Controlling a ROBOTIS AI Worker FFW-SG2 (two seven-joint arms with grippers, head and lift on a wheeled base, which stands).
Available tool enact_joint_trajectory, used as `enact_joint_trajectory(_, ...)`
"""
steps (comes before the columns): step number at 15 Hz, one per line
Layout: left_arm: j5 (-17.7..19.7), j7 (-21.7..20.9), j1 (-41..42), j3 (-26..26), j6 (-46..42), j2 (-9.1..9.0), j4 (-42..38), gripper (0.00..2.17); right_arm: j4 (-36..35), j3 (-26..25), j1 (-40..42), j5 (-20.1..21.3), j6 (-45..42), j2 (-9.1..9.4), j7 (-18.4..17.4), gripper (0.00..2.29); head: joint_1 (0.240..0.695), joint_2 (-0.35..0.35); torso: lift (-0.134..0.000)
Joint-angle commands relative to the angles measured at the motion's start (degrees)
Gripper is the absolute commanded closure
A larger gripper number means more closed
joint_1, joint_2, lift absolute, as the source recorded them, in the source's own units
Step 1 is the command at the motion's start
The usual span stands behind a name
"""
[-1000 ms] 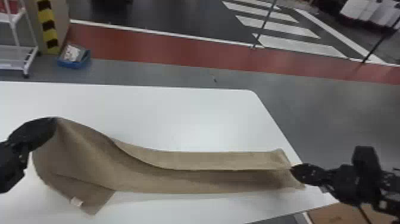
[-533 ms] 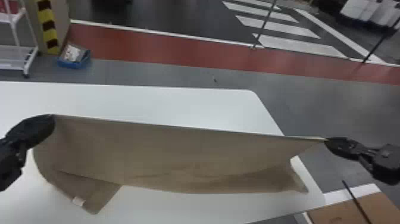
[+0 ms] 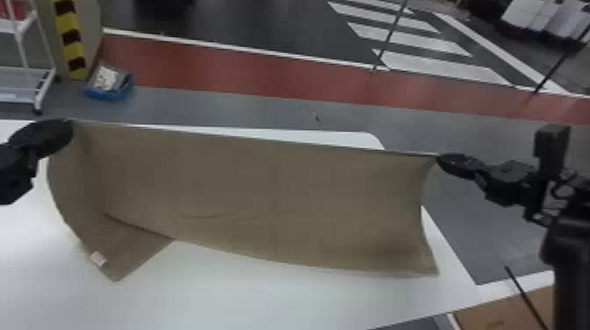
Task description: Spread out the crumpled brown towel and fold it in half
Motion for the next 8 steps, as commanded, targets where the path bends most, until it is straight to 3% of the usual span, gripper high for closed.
enact_joint_trajectory(1,0.0,-0.26,-8.98,-2.09,-2.3,0.29,8.44,2.06,7.54,5.77,-9.32,1.97,-0.08,-0.23,-1.46,1.47,0.65,-0.35,-0.12)
enact_joint_trajectory(3,1.85,-1.41,-18.47,-4.82,-8.1,0.29,18.81,2.06,14.75,10.34,-17.85,4.43,-0.6,-0.05,-4.1,1.47,0.585,-0.295,-0.12)
enact_joint_trajectory(5,3.52,-2.72,-26.64,-8.16,-18.64,-0.33,29.18,2.06,22.48,12.36,-25.76,5.22,-1.48,-0.32,-4.19,1.47,0.538,-0.267,-0.12)
enact_joint_trajectory(8,3.17,-2.81,-31.92,-11.06,-20.23,-1.65,33.93,2.06,26.44,12.45,-31.82,3.99,-3.42,-0.41,-4.8,1.47,0.431,-0.234,-0.12)
